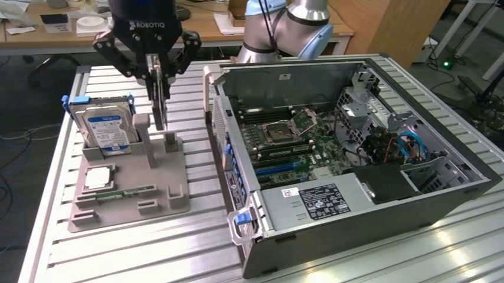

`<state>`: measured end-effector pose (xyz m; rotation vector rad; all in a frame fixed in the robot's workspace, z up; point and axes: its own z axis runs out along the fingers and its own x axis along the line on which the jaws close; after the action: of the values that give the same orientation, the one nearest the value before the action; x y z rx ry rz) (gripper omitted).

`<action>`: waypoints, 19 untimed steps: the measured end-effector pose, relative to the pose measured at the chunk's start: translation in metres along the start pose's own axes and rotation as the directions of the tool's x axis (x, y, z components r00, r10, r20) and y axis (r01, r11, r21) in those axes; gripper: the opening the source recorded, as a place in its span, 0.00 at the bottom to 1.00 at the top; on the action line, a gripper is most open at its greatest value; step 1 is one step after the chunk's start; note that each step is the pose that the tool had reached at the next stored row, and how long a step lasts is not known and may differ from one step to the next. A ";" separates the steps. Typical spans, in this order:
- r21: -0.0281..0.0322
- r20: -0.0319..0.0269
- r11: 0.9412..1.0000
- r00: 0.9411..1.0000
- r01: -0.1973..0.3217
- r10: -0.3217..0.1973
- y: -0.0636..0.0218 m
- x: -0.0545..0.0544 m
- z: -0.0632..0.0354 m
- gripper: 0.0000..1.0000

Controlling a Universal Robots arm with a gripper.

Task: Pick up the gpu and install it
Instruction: 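Pick up the gpu and move the gpu toward the slot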

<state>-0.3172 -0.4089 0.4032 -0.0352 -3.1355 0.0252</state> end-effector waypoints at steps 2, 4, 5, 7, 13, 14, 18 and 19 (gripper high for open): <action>0.000 0.000 1.000 1.000 0.004 -0.004 0.0000 0.000 -0.0002 0.27; 0.000 0.000 1.000 1.000 0.016 -0.016 0.0000 -0.002 -0.0004 0.27; 0.000 0.000 1.000 1.000 0.021 -0.021 0.0001 -0.003 -0.0004 0.27; 0.000 0.000 1.000 1.000 0.025 -0.025 0.0001 -0.006 -0.0004 0.27; 0.000 0.000 1.000 1.000 0.010 -0.010 0.0003 -0.012 0.0004 0.27; 0.000 0.000 1.000 1.000 0.004 -0.004 0.0003 -0.012 0.0004 0.27; 0.000 0.000 1.000 1.000 -0.015 0.015 0.0003 -0.016 0.0005 0.27; 0.000 0.000 1.000 1.000 -0.015 0.015 0.0004 -0.018 0.0006 0.27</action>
<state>-0.2991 -0.4089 0.4025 -0.0591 -3.1351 0.0253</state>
